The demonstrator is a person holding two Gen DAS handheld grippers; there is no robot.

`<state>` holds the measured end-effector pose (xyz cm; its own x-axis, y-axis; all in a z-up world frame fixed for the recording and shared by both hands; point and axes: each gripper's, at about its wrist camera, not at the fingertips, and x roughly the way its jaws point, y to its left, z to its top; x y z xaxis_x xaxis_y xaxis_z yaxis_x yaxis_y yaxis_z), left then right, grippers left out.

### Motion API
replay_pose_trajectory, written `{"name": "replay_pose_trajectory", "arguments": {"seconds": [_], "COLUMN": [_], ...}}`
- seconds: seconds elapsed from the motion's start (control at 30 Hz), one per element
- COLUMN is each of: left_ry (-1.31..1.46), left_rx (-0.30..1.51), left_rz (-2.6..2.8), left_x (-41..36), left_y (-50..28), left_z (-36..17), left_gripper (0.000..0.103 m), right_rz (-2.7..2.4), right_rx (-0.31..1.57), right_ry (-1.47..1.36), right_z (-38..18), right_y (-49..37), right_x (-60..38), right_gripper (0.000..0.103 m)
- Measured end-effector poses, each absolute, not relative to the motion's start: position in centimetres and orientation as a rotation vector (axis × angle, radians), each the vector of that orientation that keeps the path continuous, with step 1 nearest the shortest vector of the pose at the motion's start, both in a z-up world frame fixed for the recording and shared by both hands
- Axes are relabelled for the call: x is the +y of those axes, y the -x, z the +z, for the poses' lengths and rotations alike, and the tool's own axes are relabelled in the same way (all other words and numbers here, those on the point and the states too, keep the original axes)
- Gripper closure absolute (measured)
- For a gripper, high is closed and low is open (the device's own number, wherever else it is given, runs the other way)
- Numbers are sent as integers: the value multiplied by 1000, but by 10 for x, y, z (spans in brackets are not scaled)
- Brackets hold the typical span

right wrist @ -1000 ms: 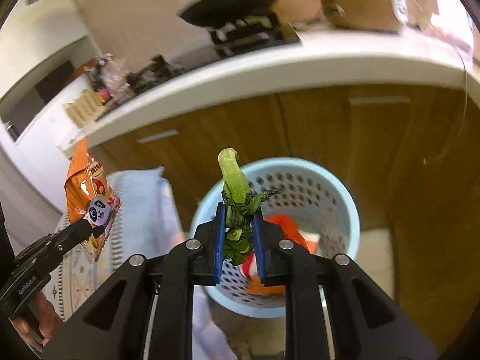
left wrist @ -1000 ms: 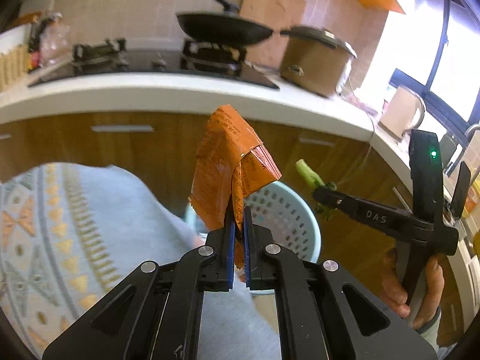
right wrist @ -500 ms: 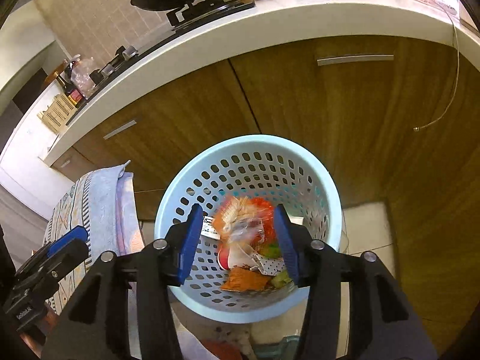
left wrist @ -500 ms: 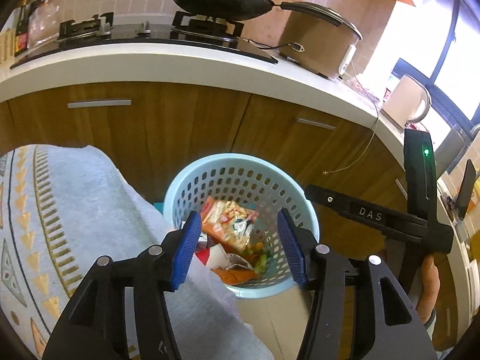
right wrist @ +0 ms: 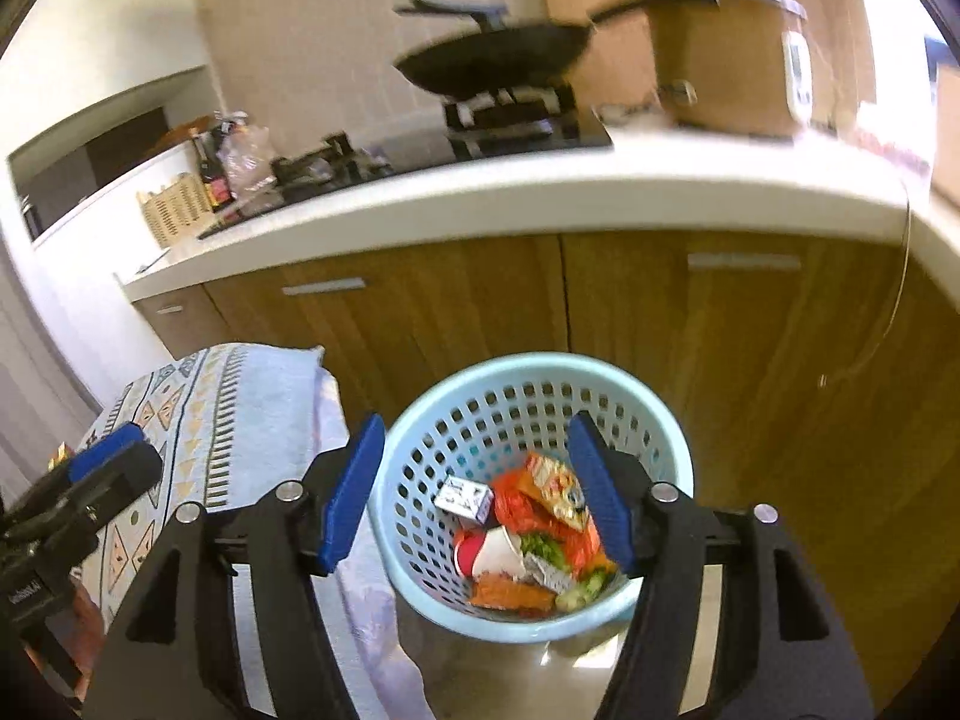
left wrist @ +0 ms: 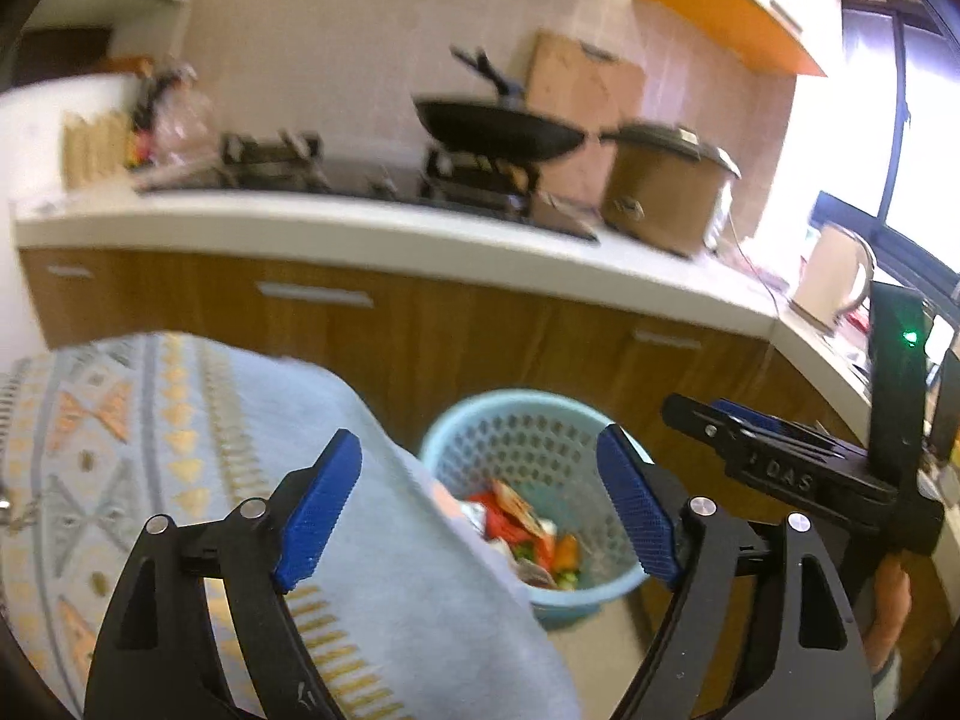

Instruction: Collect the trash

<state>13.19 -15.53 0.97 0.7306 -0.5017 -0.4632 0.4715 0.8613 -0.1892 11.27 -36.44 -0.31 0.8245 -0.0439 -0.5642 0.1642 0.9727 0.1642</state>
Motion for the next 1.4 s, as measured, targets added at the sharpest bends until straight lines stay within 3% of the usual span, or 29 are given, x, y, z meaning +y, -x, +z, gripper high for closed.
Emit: {"name": "replay_pose_trajectory", "arguments": {"seconds": [0.13,0.3,0.93,1.4], "left_ry": [-5,5,-9,-27], "left_rx": [420,380,371,368], "left_rz": [-392,-272,-188,-155], "left_x": [-141,-130,-115,-113], "left_y": [-118,-117,-109,-110], "left_z": [2,-18,-20,-21], "left_gripper": [19,18,18,10], "right_rz": [-146,-202,-314,-305], "right_rx": [504,473,350,370], "right_ry": [-191,-235,-119,-108], "right_z": [4,-1,-7,-11], "right_y": [-98,-89,-57,-63], "right_x": [-349,-350,-305,-298], "right_gripper": [37,37,37,35]}}
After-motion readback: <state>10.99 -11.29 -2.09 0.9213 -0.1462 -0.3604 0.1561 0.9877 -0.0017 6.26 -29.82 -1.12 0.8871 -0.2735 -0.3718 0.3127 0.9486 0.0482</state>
